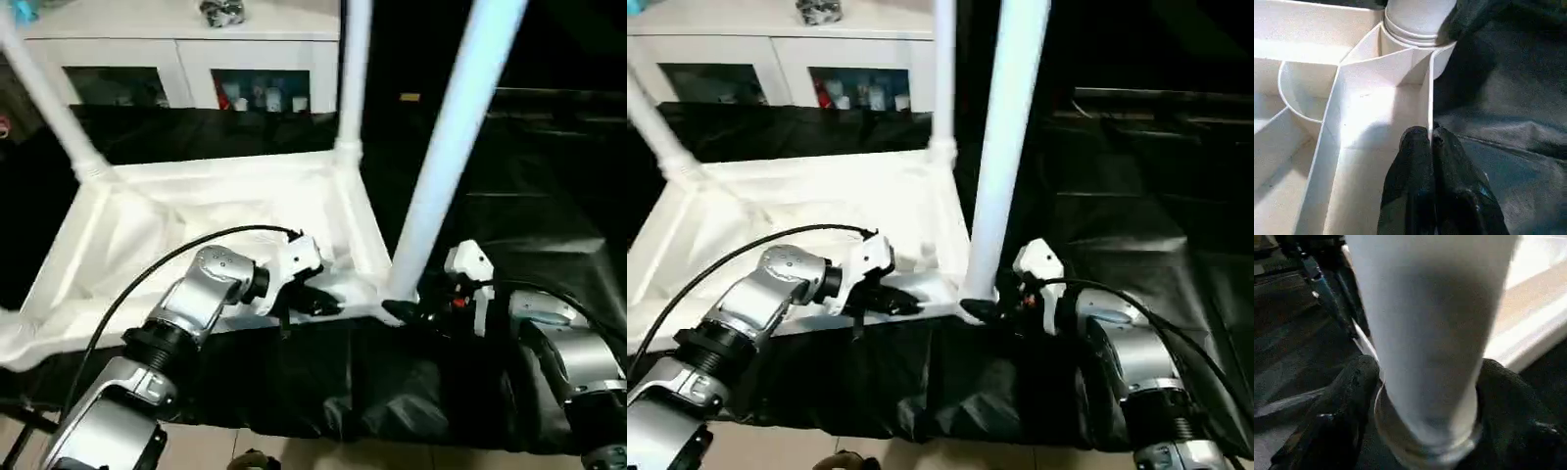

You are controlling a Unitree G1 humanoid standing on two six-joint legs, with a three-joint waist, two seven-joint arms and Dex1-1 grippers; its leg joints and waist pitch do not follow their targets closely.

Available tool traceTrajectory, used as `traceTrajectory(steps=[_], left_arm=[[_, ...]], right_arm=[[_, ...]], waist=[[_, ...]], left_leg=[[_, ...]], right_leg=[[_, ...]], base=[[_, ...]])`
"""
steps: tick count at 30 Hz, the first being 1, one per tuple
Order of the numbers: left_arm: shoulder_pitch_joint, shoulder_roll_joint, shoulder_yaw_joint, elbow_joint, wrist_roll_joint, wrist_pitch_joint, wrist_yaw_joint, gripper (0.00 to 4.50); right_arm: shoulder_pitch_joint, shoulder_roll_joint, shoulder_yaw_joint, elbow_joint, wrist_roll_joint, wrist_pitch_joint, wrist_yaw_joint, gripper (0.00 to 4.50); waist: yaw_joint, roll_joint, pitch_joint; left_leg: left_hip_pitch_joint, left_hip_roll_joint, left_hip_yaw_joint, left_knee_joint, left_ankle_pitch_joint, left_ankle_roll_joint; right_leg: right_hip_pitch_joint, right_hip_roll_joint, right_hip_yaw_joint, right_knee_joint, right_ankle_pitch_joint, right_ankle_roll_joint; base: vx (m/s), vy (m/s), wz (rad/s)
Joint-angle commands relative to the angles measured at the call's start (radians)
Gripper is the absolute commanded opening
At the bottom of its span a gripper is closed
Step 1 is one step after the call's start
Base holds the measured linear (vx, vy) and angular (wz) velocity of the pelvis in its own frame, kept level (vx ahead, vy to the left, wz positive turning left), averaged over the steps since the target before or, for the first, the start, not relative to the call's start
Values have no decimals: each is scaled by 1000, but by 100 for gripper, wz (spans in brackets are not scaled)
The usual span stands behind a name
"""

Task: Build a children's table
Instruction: Rotate leg to tighten

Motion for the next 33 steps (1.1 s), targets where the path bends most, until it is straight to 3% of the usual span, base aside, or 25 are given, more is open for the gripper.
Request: traceTrajectory(steps=[1,6,13,18,19,20,22,23,24,25,27,33], left_arm=[[-11,-12,-4,-37,-25,-19,0,0],[-2,-10,-6,-48,-26,-12,-20,0],[-4,-25,-2,-40,-9,10,25,0],[-10,-48,4,-31,6,38,80,0],[-25,-86,28,-7,16,65,173,0],[-25,-88,29,-5,17,66,177,0],[-57,-148,72,46,25,97,321,0],[-59,-150,74,48,25,98,327,0],[-80,-186,96,80,30,111,406,0],[-80,-186,96,80,30,111,406,0],[-90,-205,105,95,32,112,445,0],[-118,-280,104,129,61,102,561,0]], right_arm=[[6,9,68,-17,-13,5,55,298],[7,12,80,-15,-17,3,72,256],[26,18,80,-29,-2,20,71,243],[35,49,58,-26,16,28,42,241],[33,91,29,-10,16,21,-42,240],[32,93,28,-9,15,20,-46,238],[3,165,-12,57,-25,20,-236,224],[1,168,-14,61,-27,20,-245,213],[-28,211,-41,118,-51,22,-364,213],[-28,211,-41,118,-51,22,-364,206],[-44,232,-59,144,-57,26,-427,201],[-96,332,-131,205,-66,25,-634,198]], waist=[[1,-16,-68],[3,-15,-70],[3,-14,-69],[9,-15,-65],[7,-14,-63],[7,-14,-63],[0,-15,-58],[-4,-14,-56],[-9,-18,-57],[-17,-18,-56],[-20,-17,-55],[-29,-15,-59]], left_leg=[[27,60,-28,-69,-218,59],[25,60,-29,-69,-209,63],[26,59,-28,-69,-217,60],[31,60,-30,-74,-265,40],[32,61,-30,-76,-272,32],[32,61,-30,-76,-272,32],[39,58,-35,-81,-322,1],[41,55,-33,-80,-338,-7],[42,53,-38,-82,-361,-19],[38,50,-39,-83,-367,-24],[37,51,-39,-84,-366,-16],[35,50,-40,-85,-354,-12]], right_leg=[[38,-62,37,-65,-210,-238],[40,-62,36,-63,-193,-241],[40,-63,36,-65,-204,-240],[38,-65,37,-74,-283,-223],[34,-65,39,-76,-293,-218],[34,-65,39,-76,-293,-218],[31,-68,37,-87,-384,-196],[26,-66,36,-91,-407,-192],[30,-67,34,-95,-443,-176],[31,-67,32,-97,-459,-166],[30,-67,34,-101,-462,-152],[30,-64,34,-101,-415,-155]], base=[[0,0,0],[0,0,0],[0,0,0],[0,0,0],[0,0,0],[0,0,0],[0,0,0],[0,0,0],[0,0,0],[0,0,0],[0,0,0],[0,0,0]])
